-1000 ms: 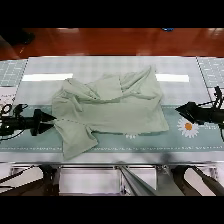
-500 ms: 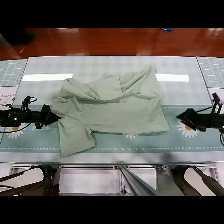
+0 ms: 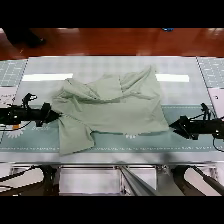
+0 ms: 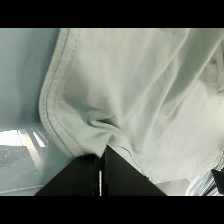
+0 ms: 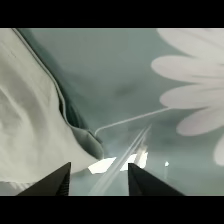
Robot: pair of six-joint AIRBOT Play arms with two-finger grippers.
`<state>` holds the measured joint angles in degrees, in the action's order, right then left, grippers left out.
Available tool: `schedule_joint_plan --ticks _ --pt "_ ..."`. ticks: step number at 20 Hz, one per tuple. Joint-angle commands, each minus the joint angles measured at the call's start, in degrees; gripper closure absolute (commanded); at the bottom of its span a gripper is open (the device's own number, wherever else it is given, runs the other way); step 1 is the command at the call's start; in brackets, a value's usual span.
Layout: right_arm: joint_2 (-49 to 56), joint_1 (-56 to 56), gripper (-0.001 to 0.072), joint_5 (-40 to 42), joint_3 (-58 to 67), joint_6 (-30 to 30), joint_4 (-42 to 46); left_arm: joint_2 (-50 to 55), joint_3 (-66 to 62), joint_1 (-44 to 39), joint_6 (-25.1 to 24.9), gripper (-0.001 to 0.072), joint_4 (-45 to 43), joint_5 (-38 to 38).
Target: Fold the shirts.
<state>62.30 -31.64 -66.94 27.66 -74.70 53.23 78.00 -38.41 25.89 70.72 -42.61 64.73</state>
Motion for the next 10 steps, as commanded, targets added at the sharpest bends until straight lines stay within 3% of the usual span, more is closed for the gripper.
schedule_joint_plan --ticks 1,5,6,7,10 --pt "6.8 0.3 0.0307 -0.9 -0.1 5.1 -7.1 0.0 -0.1 -1.2 0.0 0.0693 0.4 0.0" --pt "14.0 9.6 0.0320 3.7 4.3 5.5 -10.3 0.0 -0.1 -4.2 0.0 0.0693 0.7 -0.2" --pt "14.2 12.2 0.0442 4.4 6.7 4.9 -11.0 0.0 -0.3 -4.5 0.0 0.0693 0.7 0.0" --pt "14.2 13.9 0.0681 3.7 9.5 5.9 -11.1 -0.1 -0.9 -4.5 0.0 0.0693 0.7 0.7" --pt "13.8 15.4 0.0677 -5.1 21.1 7.1 -10.5 -0.4 -7.0 -4.5 -1.3 0.0693 1.7 7.5"
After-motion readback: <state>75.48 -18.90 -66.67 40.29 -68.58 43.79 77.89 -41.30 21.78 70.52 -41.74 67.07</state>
